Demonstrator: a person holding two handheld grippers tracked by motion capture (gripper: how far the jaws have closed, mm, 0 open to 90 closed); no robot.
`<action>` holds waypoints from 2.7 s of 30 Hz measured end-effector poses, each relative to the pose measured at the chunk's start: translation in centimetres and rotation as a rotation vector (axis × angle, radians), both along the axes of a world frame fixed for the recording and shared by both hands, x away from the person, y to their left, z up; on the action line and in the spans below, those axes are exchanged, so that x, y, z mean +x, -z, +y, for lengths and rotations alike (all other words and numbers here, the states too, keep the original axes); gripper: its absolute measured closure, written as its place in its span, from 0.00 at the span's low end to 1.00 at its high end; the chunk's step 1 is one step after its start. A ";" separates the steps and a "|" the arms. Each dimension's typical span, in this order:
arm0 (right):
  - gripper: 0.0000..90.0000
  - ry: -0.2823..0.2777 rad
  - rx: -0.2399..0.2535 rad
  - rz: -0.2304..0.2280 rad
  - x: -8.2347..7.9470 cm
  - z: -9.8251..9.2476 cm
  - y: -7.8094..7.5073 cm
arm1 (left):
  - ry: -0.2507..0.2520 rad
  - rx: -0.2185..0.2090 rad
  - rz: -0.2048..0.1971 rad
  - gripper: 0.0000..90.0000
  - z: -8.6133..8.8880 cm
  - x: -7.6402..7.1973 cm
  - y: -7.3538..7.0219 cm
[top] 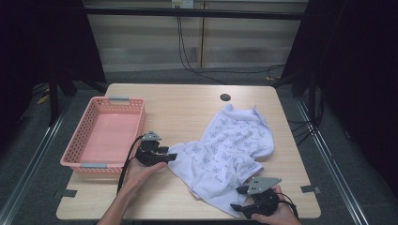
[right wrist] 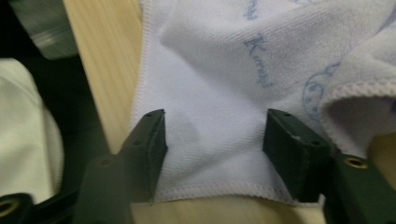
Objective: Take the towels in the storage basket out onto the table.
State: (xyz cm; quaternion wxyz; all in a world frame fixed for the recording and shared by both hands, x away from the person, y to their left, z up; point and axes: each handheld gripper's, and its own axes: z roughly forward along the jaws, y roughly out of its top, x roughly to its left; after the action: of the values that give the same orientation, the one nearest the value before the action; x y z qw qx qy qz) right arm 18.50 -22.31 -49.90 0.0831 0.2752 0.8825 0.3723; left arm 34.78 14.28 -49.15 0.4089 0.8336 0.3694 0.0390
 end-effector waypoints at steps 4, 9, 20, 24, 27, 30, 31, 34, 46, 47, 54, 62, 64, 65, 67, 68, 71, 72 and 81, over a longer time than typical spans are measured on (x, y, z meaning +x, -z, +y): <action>0.67 0.020 -0.012 -0.013 0.2 -0.3 -0.1 | 0.025 0.025 -0.011 0.50 -0.5 -0.1 0.1; 0.93 0.063 0.002 0.034 1.2 -1.6 -0.2 | -0.008 0.022 0.002 0.44 0.0 0.3 0.6; 0.94 0.151 0.004 0.067 2.1 -3.5 -0.3 | 0.131 0.091 -0.028 0.75 -2.3 -1.0 0.7; 0.94 0.167 0.003 0.068 2.2 -3.6 -0.4 | 0.156 0.061 0.008 0.96 -2.0 -1.2 0.7; 0.94 0.194 -0.006 0.052 2.8 -3.8 -0.3 | 0.141 0.022 0.030 0.96 -1.5 -1.0 0.7; 0.94 0.223 -0.011 0.037 4.6 -4.0 -0.2 | 0.117 0.007 0.035 0.96 -2.0 -0.4 0.6; 0.94 0.235 -0.010 0.038 5.4 -4.1 -0.2 | 0.123 0.000 0.032 0.96 -2.2 -0.2 0.6; 0.94 0.280 0.008 0.040 7.7 -4.4 0.0 | 0.096 -0.027 0.053 0.97 -2.4 0.7 0.9; 0.95 0.341 0.155 -0.006 12.0 -5.9 -3.7 | 0.044 -0.206 -0.016 0.97 -0.9 2.8 -4.5; 0.95 0.348 0.167 -0.030 12.2 -6.3 -4.9 | 0.038 -0.210 -0.034 0.97 -0.8 3.0 -5.7; 0.95 0.413 0.293 -0.198 14.1 -8.9 -14.3 | -0.010 -0.297 -0.167 0.97 0.5 4.6 -14.3; 0.95 0.443 0.367 -0.343 15.1 -10.2 -22.3 | -0.009 -0.348 -0.319 0.97 1.3 4.3 -22.7; 0.95 0.437 0.383 -0.384 15.0 -10.2 -24.5 | -0.005 -0.358 -0.356 0.97 1.5 4.0 -24.9; 0.95 0.435 0.394 -0.404 14.8 -10.2 -25.7 | -0.003 -0.370 -0.373 0.97 1.5 3.8 -26.1; 0.95 0.426 0.409 -0.449 14.2 -10.3 -28.0 | -0.011 -0.383 -0.421 0.97 1.8 2.9 -28.2; 0.95 0.422 0.419 -0.470 13.7 -10.3 -29.1 | -0.007 -0.396 -0.432 0.97 2.1 2.4 -29.1; 0.95 0.395 0.448 -0.508 11.9 -11.0 -30.6 | 0.029 -0.417 -0.434 0.97 2.6 0.3 -29.5; 0.95 0.379 0.460 -0.494 11.3 -11.2 -30.2 | 0.031 -0.399 -0.422 0.97 2.6 -0.4 -28.9; 0.95 0.314 0.373 -0.231 3.9 -10.5 -16.1 | 0.084 -0.333 -0.171 0.97 3.6 -8.1 -15.0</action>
State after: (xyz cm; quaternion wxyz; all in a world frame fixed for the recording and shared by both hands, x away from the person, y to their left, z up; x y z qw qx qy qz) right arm 22.44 -32.86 -33.82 0.1876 0.3749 0.7298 0.5400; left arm 26.64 17.85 -34.17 0.5724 0.7626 0.2998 0.0308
